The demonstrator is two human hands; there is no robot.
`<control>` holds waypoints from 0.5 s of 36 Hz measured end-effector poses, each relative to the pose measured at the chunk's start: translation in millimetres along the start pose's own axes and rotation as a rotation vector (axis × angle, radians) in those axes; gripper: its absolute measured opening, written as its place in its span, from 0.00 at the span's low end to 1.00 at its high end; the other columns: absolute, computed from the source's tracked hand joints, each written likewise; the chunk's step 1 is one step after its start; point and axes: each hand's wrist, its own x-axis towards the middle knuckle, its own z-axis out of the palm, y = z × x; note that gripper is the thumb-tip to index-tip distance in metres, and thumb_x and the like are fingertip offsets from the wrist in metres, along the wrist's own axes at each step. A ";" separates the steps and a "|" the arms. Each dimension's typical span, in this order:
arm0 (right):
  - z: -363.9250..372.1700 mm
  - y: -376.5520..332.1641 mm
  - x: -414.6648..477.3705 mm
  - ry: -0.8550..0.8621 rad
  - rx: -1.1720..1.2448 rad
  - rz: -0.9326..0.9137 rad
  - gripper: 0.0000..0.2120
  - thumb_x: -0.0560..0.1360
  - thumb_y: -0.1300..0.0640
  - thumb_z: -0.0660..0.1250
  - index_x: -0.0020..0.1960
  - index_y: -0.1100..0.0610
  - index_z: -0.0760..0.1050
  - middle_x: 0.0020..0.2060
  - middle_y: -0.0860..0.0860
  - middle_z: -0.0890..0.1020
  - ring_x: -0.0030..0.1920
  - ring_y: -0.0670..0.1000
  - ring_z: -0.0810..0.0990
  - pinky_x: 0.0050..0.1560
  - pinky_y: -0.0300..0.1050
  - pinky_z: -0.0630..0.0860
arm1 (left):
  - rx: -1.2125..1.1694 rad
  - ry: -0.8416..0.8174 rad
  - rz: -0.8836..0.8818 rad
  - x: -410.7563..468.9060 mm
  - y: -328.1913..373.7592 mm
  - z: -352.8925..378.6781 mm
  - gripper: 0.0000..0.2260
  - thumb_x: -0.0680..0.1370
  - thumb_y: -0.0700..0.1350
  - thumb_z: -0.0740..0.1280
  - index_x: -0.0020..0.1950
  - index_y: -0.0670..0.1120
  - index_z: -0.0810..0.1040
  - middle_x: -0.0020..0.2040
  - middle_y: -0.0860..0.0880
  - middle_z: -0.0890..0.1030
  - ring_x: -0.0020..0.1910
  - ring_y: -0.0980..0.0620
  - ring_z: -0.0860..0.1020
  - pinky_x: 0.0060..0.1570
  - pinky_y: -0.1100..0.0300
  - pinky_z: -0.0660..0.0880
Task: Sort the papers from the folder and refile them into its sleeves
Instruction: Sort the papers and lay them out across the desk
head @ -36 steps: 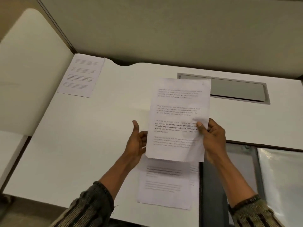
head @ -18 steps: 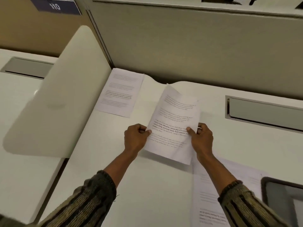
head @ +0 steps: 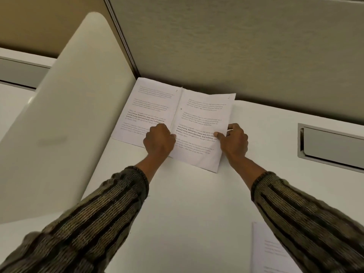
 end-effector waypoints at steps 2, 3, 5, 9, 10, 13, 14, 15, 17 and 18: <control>5.0 1.0 1.7 0.009 -0.012 0.005 0.21 0.73 0.47 0.80 0.59 0.54 0.76 0.51 0.52 0.84 0.51 0.57 0.82 0.52 0.53 0.80 | 0.059 0.006 0.008 3.0 0.7 3.0 0.12 0.78 0.53 0.76 0.50 0.45 0.82 0.51 0.45 0.85 0.52 0.41 0.83 0.45 0.54 0.71; 6.6 1.0 2.1 0.017 -0.018 0.005 0.21 0.73 0.46 0.79 0.59 0.54 0.76 0.51 0.52 0.84 0.52 0.58 0.82 0.52 0.53 0.79 | 0.096 0.016 0.013 3.0 2.0 3.4 0.13 0.79 0.54 0.76 0.53 0.45 0.82 0.53 0.44 0.84 0.53 0.41 0.83 0.46 0.54 0.70; 8.5 -0.4 2.2 0.028 -0.044 -0.001 0.22 0.74 0.46 0.79 0.61 0.53 0.75 0.54 0.52 0.84 0.53 0.58 0.83 0.52 0.53 0.78 | 0.177 0.037 0.028 0.9 4.5 3.5 0.15 0.80 0.54 0.75 0.57 0.44 0.82 0.55 0.43 0.84 0.55 0.40 0.82 0.47 0.54 0.69; 8.8 0.2 0.5 0.039 -0.085 -0.010 0.29 0.75 0.46 0.78 0.67 0.53 0.67 0.59 0.54 0.83 0.58 0.59 0.82 0.54 0.52 0.76 | 0.317 0.058 0.075 -5.2 10.1 0.9 0.18 0.81 0.54 0.73 0.63 0.43 0.77 0.58 0.43 0.83 0.57 0.41 0.82 0.47 0.54 0.68; 8.0 2.1 -0.4 0.046 -0.091 -0.009 0.30 0.75 0.45 0.78 0.68 0.53 0.66 0.60 0.54 0.83 0.59 0.59 0.82 0.55 0.52 0.75 | 0.342 0.064 0.087 -5.9 10.9 0.3 0.19 0.81 0.54 0.73 0.63 0.43 0.76 0.58 0.44 0.83 0.57 0.42 0.83 0.46 0.54 0.68; 3.0 11.7 -4.0 0.058 -0.075 -0.022 0.30 0.74 0.41 0.76 0.68 0.51 0.66 0.59 0.51 0.82 0.57 0.56 0.81 0.54 0.51 0.72 | 0.413 0.075 0.127 -9.9 12.7 -3.2 0.19 0.80 0.54 0.74 0.62 0.42 0.76 0.56 0.44 0.83 0.54 0.42 0.83 0.44 0.54 0.69; -0.5 15.7 -5.6 0.064 -0.070 -0.021 0.29 0.75 0.40 0.75 0.68 0.51 0.67 0.58 0.51 0.82 0.56 0.55 0.81 0.53 0.50 0.72 | 0.439 0.091 0.146 -11.7 13.2 -4.4 0.18 0.80 0.54 0.74 0.60 0.42 0.76 0.54 0.44 0.83 0.52 0.43 0.84 0.42 0.54 0.69; -5.5 20.2 -7.9 0.070 -0.060 -0.014 0.27 0.76 0.41 0.75 0.67 0.51 0.68 0.55 0.50 0.83 0.55 0.54 0.81 0.53 0.50 0.72 | 0.449 0.105 0.158 -14.1 13.7 -6.0 0.17 0.80 0.53 0.74 0.59 0.42 0.76 0.53 0.44 0.83 0.51 0.42 0.83 0.41 0.54 0.69; -19.6 32.2 -15.7 0.078 -0.007 0.003 0.23 0.78 0.45 0.73 0.66 0.50 0.69 0.50 0.48 0.83 0.54 0.53 0.82 0.53 0.50 0.74 | 0.433 0.129 0.174 -21.4 16.0 -9.4 0.17 0.81 0.53 0.73 0.58 0.40 0.77 0.52 0.42 0.83 0.50 0.41 0.83 0.41 0.53 0.69; -27.7 39.6 -21.0 0.081 0.028 0.004 0.20 0.78 0.46 0.73 0.65 0.50 0.70 0.48 0.47 0.84 0.53 0.52 0.82 0.53 0.50 0.76 | 0.427 0.145 0.180 -25.3 17.9 -10.7 0.18 0.81 0.54 0.72 0.60 0.40 0.76 0.53 0.42 0.83 0.50 0.40 0.83 0.41 0.52 0.69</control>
